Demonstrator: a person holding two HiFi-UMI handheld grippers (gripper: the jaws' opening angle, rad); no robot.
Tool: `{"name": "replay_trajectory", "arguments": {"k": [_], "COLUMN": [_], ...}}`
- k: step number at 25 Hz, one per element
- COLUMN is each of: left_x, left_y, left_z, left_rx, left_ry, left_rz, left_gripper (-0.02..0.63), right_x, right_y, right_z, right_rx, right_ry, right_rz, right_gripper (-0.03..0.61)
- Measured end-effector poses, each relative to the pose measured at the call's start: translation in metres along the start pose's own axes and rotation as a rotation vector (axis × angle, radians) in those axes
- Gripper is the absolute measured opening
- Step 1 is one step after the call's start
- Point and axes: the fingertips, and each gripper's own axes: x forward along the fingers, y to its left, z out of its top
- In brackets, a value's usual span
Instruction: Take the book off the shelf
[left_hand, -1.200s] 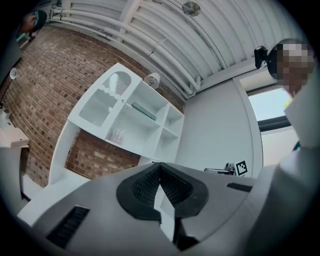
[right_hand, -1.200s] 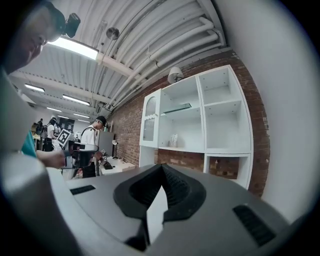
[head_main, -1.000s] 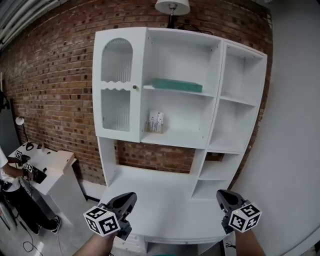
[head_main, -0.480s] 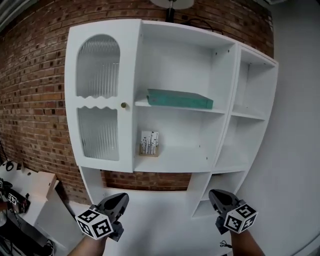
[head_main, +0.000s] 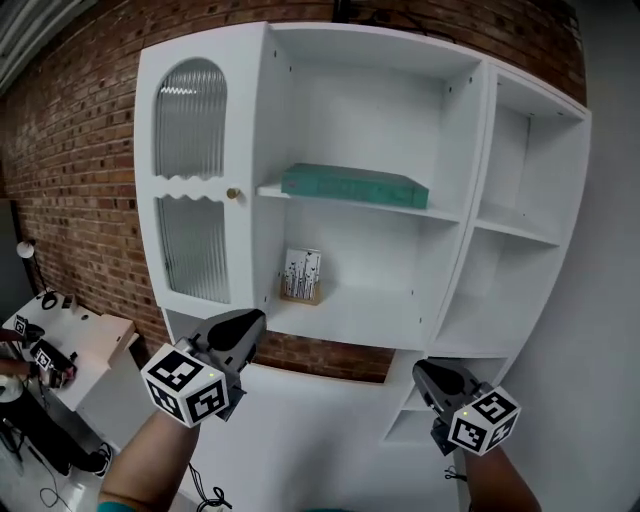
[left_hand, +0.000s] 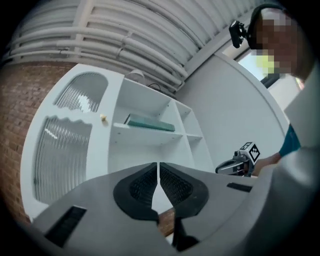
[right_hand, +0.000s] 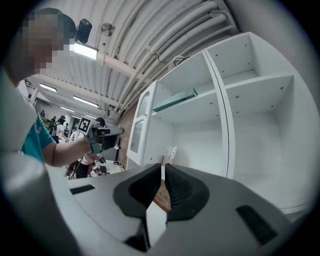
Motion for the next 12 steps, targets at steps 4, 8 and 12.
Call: {"name": "replay_trajectory", "arguments": {"k": [4,8,12], "left_x": [0.032,0.063,0.095], "left_y": [-0.010,-0.015,-0.014], "left_z": [0.051,0.090,0.121], "left_rx": [0.214,0.409,0.534], "left_ry": [0.001,0.017,0.044], "left_rz": [0.036,0.044,0.016], "left_gripper": [0.006,0.008,0.085], "right_x": [0.013,0.029,0.040], "right_y": [-0.008,-0.014,-0.022], "right_z": [0.013,0.037,0.060], "right_rx": [0.010,0.038,0.054], "right_ry": [-0.016,-0.050,-0.075], "right_rz": [0.057,0.064,0.030], "right_gripper": [0.032,0.043,0.044]}}
